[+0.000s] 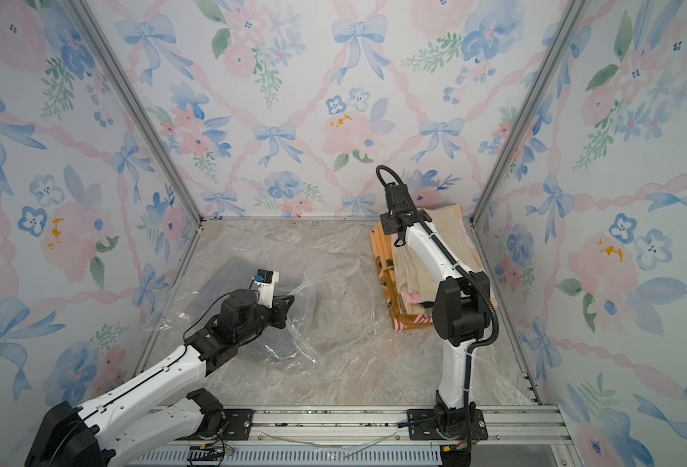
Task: Take the blanket out of the vacuum bag
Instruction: Place the blanket at the corner of the board.
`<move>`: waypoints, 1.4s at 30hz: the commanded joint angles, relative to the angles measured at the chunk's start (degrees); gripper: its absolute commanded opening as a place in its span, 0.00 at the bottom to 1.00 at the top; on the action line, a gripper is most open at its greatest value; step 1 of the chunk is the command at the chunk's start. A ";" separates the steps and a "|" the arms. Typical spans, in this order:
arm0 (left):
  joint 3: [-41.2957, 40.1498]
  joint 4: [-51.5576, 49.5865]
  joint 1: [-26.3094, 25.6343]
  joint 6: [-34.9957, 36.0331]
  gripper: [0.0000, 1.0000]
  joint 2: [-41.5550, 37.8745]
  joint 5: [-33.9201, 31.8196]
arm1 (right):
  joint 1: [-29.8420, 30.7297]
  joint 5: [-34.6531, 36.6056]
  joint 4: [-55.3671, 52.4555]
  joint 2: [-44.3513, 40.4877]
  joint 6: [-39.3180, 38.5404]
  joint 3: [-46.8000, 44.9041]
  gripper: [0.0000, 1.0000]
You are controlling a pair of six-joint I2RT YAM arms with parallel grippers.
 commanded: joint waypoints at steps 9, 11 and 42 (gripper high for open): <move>0.83 -0.95 -0.35 -0.54 0.00 -0.31 0.26 | -0.25 -0.07 -2.70 1.84 -0.01 3.57 0.00; 0.76 -1.05 -0.37 -0.58 0.00 -0.58 0.31 | -0.24 -0.22 -2.73 1.38 0.24 3.55 0.00; 0.39 -1.41 -0.42 -0.56 0.00 -0.38 -0.74 | -2.07 -8.05 -12.85 15.69 2.71 25.77 0.00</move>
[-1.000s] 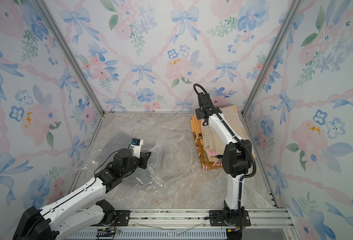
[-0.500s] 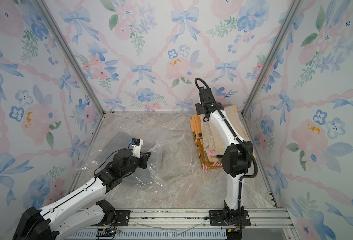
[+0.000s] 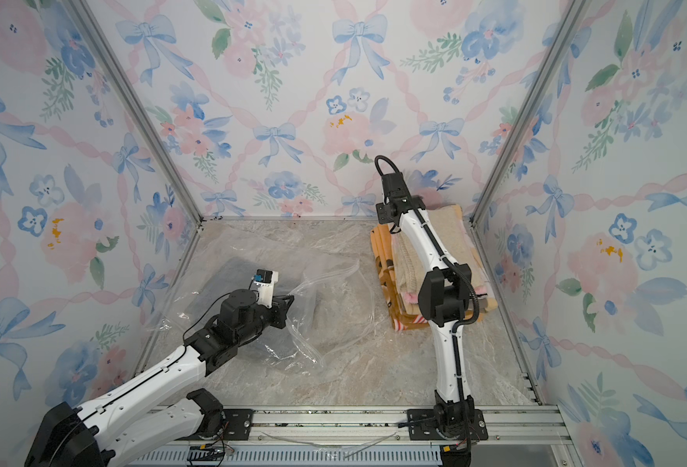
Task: Take the blanket out of the vacuum bag
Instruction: Place the blanket at the corner of the board.
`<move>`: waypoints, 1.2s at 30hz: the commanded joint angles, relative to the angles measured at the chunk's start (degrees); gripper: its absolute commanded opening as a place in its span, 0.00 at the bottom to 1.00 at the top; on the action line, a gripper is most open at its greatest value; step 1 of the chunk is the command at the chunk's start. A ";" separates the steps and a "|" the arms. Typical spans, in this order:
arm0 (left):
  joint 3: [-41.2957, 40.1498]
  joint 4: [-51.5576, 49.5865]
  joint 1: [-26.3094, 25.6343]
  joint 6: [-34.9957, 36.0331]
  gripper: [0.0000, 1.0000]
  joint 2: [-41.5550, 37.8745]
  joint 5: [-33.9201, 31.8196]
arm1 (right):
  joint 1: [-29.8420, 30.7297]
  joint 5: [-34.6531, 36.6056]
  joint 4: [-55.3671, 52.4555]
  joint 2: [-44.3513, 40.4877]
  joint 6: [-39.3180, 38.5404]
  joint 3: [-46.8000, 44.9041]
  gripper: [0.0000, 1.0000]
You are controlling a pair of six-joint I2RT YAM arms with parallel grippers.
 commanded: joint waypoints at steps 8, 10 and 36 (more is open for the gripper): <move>1.17 -1.75 -0.36 0.11 0.00 0.17 -0.12 | -0.86 -6.99 3.91 -4.19 1.03 -5.01 0.10; 1.38 -2.14 -0.51 0.05 0.00 -0.45 -0.15 | -1.16 -9.09 4.54 -5.35 1.55 -5.64 0.16; 3.83 0.96 -2.16 0.49 0.00 3.31 2.18 | -22.52 -22.64 22.04 -53.35 21.48 -68.52 0.62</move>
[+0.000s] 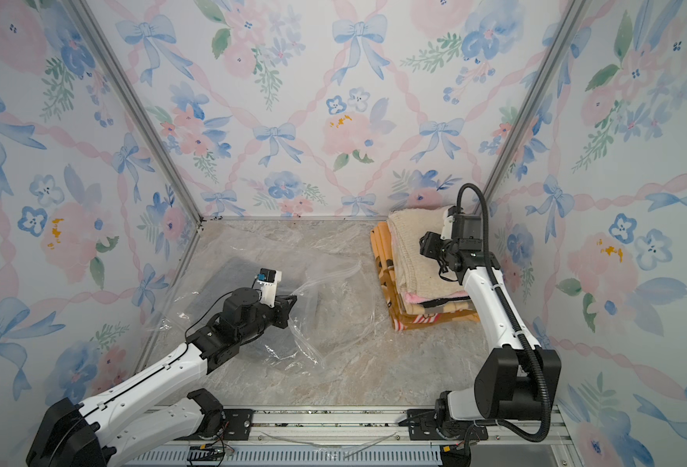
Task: Take the blanket out of the vacuum bag
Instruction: Place the blanket at the corner of the board, then take out the blanket from the vacuum bag.
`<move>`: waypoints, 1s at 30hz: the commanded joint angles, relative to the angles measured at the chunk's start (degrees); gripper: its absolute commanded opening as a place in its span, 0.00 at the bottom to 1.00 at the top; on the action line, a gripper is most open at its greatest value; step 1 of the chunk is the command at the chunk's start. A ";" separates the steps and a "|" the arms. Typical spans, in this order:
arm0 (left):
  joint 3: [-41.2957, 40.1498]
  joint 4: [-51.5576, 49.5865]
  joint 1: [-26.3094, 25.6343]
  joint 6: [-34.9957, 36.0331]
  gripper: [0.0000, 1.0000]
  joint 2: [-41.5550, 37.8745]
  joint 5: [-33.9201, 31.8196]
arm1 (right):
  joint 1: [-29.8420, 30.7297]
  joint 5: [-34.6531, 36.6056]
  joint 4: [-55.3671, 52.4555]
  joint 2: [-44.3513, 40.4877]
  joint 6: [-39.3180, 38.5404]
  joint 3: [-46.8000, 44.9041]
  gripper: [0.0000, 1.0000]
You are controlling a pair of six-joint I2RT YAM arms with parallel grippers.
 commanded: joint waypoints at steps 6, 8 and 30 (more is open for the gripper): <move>3.53 0.40 -1.92 0.82 0.00 2.11 1.48 | -9.67 -5.23 5.32 -0.42 5.30 -11.30 0.62; 5.05 -0.92 -1.93 1.38 0.00 2.29 2.14 | -10.47 -6.63 5.32 -0.28 5.02 -12.02 0.61; 18.64 -11.63 -4.67 10.40 0.00 4.08 9.92 | 22.50 -2.77 10.94 -32.88 23.09 -29.16 0.95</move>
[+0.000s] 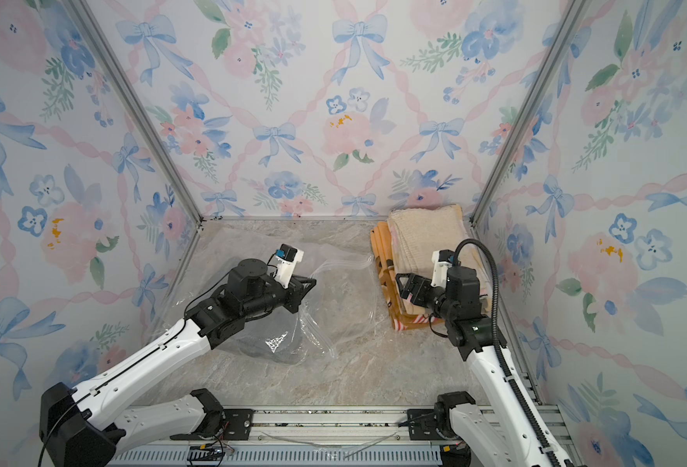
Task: Take the blanket out of the vacuum bag
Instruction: Take out the blanket from the vacuum bag.
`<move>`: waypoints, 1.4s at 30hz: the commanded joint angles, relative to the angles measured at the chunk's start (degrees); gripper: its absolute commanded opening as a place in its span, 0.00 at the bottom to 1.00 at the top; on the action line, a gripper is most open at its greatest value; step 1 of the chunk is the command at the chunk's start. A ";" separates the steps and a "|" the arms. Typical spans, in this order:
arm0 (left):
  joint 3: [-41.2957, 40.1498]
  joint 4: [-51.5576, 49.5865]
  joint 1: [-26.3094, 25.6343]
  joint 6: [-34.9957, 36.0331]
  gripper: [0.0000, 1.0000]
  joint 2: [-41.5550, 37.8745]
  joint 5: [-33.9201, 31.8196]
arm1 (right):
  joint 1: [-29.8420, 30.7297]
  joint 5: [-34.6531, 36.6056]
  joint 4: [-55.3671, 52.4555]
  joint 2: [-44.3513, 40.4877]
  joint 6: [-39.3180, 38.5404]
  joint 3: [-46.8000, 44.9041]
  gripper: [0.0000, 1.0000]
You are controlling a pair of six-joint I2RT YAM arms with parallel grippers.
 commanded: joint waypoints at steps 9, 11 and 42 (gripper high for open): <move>-8.53 7.64 -1.24 0.27 0.00 -8.21 1.54 | 17.13 -0.90 23.29 12.60 20.73 -5.38 0.95; -8.54 7.68 -1.25 0.27 0.00 -7.84 2.04 | 20.16 -0.10 26.10 15.49 23.68 -5.69 0.93; -7.54 16.46 -5.78 -0.09 0.00 -4.92 2.96 | 39.39 7.85 46.19 55.51 42.90 5.31 0.84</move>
